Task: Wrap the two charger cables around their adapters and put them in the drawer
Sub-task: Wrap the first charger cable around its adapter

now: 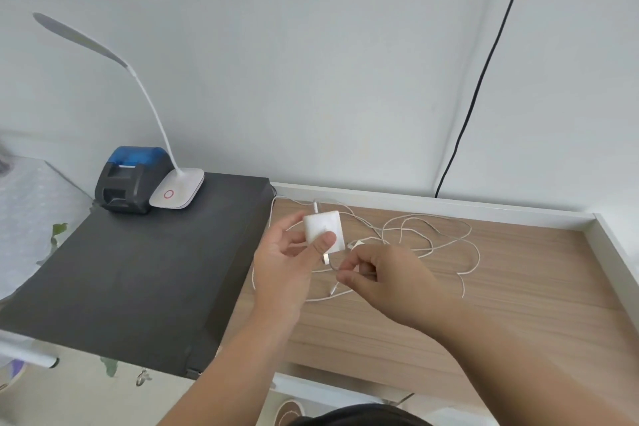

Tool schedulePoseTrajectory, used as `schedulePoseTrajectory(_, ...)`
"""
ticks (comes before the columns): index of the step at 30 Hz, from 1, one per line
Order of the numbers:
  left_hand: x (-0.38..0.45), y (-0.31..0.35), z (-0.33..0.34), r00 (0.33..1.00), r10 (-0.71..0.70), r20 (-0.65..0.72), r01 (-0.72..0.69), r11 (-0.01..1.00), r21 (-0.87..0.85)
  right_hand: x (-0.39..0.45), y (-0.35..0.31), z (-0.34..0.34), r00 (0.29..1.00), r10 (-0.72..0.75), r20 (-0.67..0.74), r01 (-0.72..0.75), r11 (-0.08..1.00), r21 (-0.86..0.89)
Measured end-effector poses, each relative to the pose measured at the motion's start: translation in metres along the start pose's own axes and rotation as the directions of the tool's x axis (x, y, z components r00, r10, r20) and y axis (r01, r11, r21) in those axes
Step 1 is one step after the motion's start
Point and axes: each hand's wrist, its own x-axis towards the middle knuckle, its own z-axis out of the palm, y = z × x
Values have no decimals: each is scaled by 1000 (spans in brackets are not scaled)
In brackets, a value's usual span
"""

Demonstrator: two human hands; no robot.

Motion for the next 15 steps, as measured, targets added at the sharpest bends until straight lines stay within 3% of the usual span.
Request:
schedulePoseTrajectory(4, -8, -5, 1, 994, 94, 49, -97, 994, 52, 5, -11, -19, 997, 27, 70, -30, 999, 39)
schedulePoseTrajectory(8, -11, -7, -1, 985, 146, 93, -149, 988, 29, 9, -15, -36, 979, 57, 197, -121, 936, 331)
schedulePoseTrajectory(11, -12, -2, -6, 979, 172, 105, -177, 983, 42, 12, -19, -48, 966, 15, 258, -132, 886, 444)
schedulePoseTrajectory(15, -14, -1, -15, 955, 230, 186, -249, 965, 86, 22, -26, -66, 984, -1, 180, -67, 926, 371)
